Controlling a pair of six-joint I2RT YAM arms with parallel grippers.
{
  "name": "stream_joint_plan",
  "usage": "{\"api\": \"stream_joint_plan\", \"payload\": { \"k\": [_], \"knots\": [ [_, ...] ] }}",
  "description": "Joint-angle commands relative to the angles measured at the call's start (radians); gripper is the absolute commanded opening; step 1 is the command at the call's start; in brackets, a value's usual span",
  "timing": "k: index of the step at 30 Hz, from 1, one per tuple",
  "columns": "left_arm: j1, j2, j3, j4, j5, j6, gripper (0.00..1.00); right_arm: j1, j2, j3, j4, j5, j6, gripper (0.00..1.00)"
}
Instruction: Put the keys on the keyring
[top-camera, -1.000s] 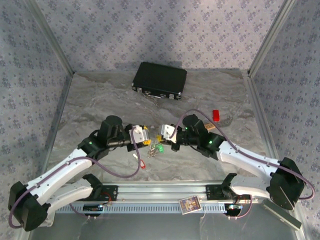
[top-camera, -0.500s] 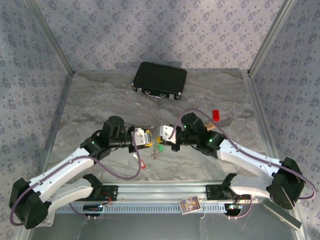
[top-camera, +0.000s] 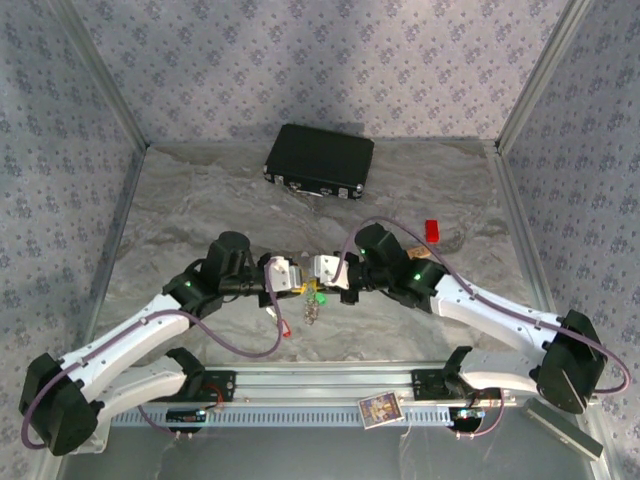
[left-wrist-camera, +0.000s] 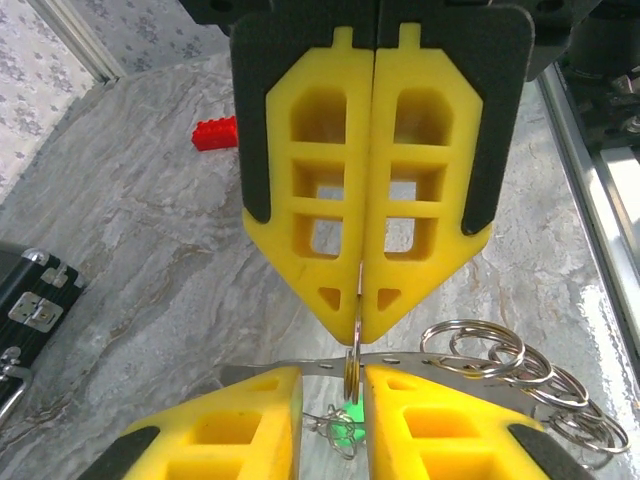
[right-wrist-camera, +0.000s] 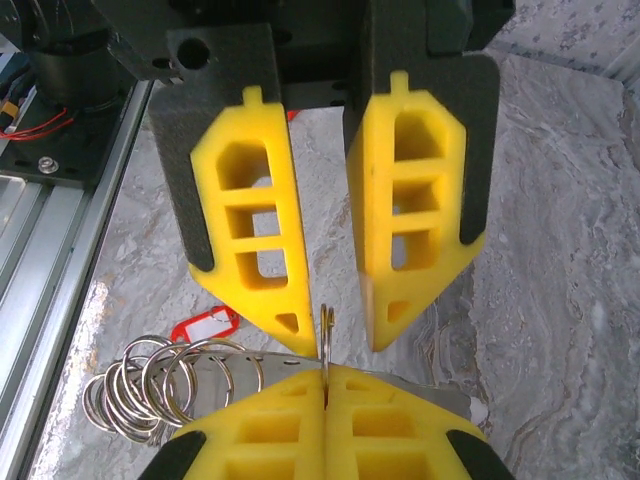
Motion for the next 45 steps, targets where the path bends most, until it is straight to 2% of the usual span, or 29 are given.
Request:
{"api": "stream_joint_plan", "payload": {
  "k": [1, 8, 11, 13, 17, 22, 29, 37, 45],
  "knots": [
    [-0.01, 0.007, 0.033, -0.006, 0.051, 0.002, 0.19, 0.011, 0.012, 0.054, -0.031, 0.001, -0.029, 0.0],
    [-0.011, -0.011, 0.029, -0.016, 0.076, -0.035, 0.0, 0.02, 0.029, 0.083, -0.081, 0.021, -0.05, 0.0],
    [-0.011, -0.029, 0.007, 0.01, 0.076, -0.074, 0.0, 0.009, 0.012, 0.07, -0.061, -0.007, -0.028, 0.02],
    [-0.011, -0.049, -0.028, 0.073, 0.078, -0.126, 0.0, -0.026, -0.02, 0.024, 0.015, -0.059, 0.023, 0.21],
    [-0.011, -0.079, -0.102, 0.228, 0.086, -0.229, 0.0, -0.086, -0.065, -0.07, 0.144, -0.161, 0.115, 0.29],
    [-0.01, -0.086, -0.149, 0.343, 0.092, -0.289, 0.0, -0.097, -0.079, -0.135, 0.244, -0.208, 0.169, 0.29],
    [-0.011, -0.08, -0.148, 0.334, 0.101, -0.283, 0.0, -0.088, -0.044, -0.119, 0.241, -0.23, 0.171, 0.29],
    [-0.01, -0.072, -0.146, 0.341, 0.125, -0.284, 0.0, -0.074, -0.018, -0.085, 0.225, -0.218, 0.153, 0.16],
    [-0.011, -0.061, -0.139, 0.323, 0.136, -0.274, 0.0, -0.067, -0.01, -0.077, 0.237, -0.221, 0.15, 0.18]
  ]
}}
